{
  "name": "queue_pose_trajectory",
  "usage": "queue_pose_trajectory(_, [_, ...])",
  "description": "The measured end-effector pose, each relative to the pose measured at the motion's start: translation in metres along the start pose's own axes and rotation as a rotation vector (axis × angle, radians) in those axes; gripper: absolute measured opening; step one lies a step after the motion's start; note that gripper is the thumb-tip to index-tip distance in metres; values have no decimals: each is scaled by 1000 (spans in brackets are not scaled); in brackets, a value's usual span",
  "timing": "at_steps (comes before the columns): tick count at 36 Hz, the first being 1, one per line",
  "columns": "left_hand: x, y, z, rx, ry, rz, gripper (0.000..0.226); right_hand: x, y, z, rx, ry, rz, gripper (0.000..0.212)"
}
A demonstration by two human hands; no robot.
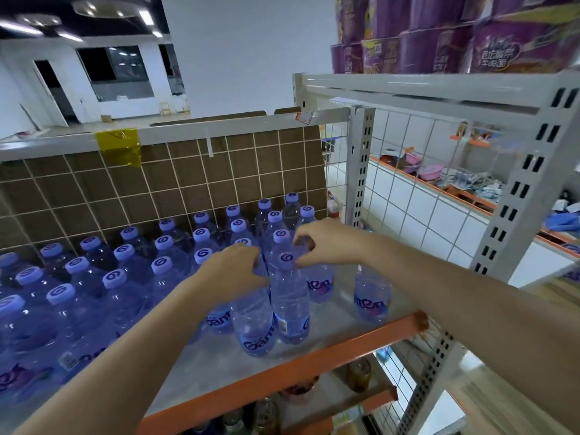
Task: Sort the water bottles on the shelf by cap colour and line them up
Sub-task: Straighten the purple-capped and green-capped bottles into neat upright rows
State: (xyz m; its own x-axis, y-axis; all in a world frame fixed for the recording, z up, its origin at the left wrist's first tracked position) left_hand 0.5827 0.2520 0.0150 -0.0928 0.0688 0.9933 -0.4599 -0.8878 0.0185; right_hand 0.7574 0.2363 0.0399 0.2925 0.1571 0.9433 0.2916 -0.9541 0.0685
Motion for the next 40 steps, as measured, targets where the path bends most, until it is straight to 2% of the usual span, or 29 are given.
queue_pose_trajectory(2, [2, -3, 7, -7, 45, 58, 44, 16, 7, 15, -65, 89, 53, 48])
queue_pose_trajectory(4, [3, -5, 17, -28, 120, 97, 45, 29, 17, 33, -163, 242, 74, 44])
queue_pose_trajectory(8, [1, -11, 38, -83, 161, 79, 48, 36, 39, 71, -331, 522, 83, 35])
queue_pose_trajectory(10, [0, -12, 45, -105, 145, 44, 48, 31, 45, 86, -409, 511, 35, 39])
queue_pose_trajectory(12, [-2, -12, 48, -108, 123, 16, 41, 21, 45, 98, -447, 359, -28, 37])
queue_pose_trajectory(14, [-4, -12, 48, -92, 127, 7, 31, 15, 43, 102, -434, 178, -28, 31])
queue_pose_trajectory(16, [-5, -13, 47, -79, 147, 18, 25, 15, 43, 99, -392, 111, 6, 30])
queue_pose_trajectory(20, [-6, -14, 48, -76, 181, 10, 19, 15, 39, 87, -318, 114, 22, 36])
queue_pose_trajectory(30, [-5, -16, 53, -63, 153, -4, 25, -1, 14, 58, -177, -30, -16, 22])
queue_pose_trajectory(40, [-5, -19, 51, -66, 145, -47, 22, -14, -1, 46, -129, 60, 61, 26])
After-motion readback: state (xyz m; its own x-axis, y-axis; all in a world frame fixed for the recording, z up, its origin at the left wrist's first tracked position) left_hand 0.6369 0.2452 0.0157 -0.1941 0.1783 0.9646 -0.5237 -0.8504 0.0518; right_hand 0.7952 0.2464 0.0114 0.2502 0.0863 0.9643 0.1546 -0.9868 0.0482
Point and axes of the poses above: each hand's wrist, its own y-axis away from the middle knuckle, its own x-axis out of the back of the hand, z = x × y, the point moved 4 cm from there along -y, towards the middle knuckle, and after that the axes turned 1 degree about -x, right-handed, at the moved point
